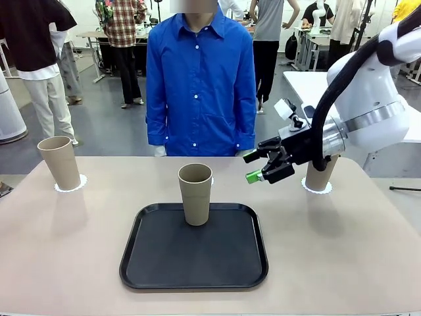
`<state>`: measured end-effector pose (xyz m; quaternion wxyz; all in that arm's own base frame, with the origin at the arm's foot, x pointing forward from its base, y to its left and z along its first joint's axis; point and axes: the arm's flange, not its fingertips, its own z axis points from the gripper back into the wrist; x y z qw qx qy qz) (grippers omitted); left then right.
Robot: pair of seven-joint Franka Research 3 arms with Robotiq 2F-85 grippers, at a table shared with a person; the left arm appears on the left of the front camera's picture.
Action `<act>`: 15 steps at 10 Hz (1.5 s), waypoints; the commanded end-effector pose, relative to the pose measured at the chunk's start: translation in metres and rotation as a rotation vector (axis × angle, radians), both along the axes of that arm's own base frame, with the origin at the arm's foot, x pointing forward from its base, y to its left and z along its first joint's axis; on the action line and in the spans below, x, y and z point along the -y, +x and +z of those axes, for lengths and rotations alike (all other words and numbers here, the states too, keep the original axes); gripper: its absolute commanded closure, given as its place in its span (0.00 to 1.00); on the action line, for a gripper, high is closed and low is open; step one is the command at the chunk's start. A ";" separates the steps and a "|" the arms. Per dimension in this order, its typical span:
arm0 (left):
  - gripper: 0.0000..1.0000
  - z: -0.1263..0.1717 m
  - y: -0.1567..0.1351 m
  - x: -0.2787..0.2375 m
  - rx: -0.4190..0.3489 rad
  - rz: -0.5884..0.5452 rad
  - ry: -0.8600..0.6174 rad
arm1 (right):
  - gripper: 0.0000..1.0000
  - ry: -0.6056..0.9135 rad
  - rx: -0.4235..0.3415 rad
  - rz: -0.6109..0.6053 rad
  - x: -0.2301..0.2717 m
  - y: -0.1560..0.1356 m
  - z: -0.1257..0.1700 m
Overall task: Place coasters on the table and set cups on them.
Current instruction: Take one Reusable plastic cup from the Flat Tray and place it on a coaster set by the human.
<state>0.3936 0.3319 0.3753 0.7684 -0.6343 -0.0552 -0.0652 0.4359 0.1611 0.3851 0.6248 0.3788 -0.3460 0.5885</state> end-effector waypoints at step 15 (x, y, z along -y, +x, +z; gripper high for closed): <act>0.00 0.002 -0.002 0.000 0.002 0.004 0.001 | 0.00 0.195 0.016 0.046 -0.036 -0.009 -0.077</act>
